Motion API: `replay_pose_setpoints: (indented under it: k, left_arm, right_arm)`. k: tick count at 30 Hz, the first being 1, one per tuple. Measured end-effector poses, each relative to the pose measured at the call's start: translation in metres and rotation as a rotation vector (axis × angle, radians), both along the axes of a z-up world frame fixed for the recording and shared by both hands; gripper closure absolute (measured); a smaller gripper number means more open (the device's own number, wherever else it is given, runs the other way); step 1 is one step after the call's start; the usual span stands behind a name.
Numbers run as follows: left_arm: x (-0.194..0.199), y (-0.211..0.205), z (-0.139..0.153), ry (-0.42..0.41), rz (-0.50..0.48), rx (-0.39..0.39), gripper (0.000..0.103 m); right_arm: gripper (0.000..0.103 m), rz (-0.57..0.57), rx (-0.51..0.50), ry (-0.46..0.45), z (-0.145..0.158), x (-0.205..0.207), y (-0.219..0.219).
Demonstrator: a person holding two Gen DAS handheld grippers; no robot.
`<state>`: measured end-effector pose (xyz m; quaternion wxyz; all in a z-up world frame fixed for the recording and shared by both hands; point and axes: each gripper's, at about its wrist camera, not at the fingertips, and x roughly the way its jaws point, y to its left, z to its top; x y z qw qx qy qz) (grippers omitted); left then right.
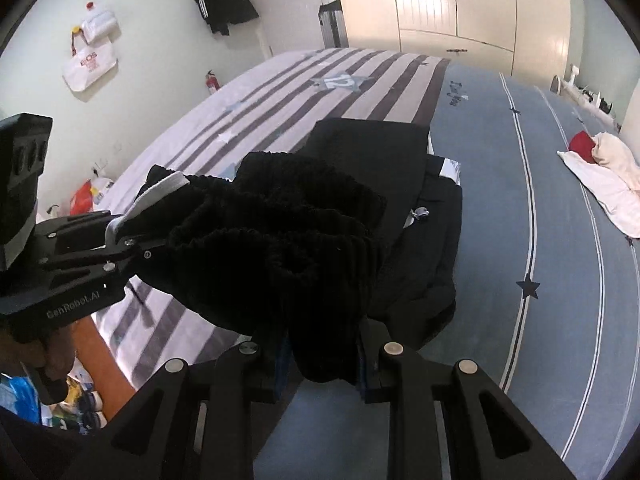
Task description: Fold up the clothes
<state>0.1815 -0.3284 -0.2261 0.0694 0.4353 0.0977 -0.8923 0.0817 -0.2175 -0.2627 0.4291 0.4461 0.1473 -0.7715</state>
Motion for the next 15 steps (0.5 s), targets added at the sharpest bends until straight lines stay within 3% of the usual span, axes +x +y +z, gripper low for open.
replay_pose_setpoints:
  k: [3, 7, 11, 15]
  left_arm:
    - [0.007, 0.003, -0.027, -0.073, -0.032, 0.026, 0.082]
    - [0.044, 0.009, -0.039, -0.218, -0.085, 0.124, 0.076]
    - [0.074, 0.01, -0.017, -0.275, -0.116, 0.117, 0.074]
    - [0.084, -0.004, 0.014, -0.269, -0.061, 0.168, 0.071]
  right_arm:
    - [0.079, 0.054, 0.04, -0.002, -0.022, 0.015, 0.007]
    - [0.073, 0.132, 0.159, -0.135, -0.052, 0.034, 0.032]
    - [0.068, 0.184, 0.153, -0.19, -0.028, 0.037, 0.059]
    - [0.068, 0.147, 0.083, -0.208, 0.015, 0.02, 0.07]
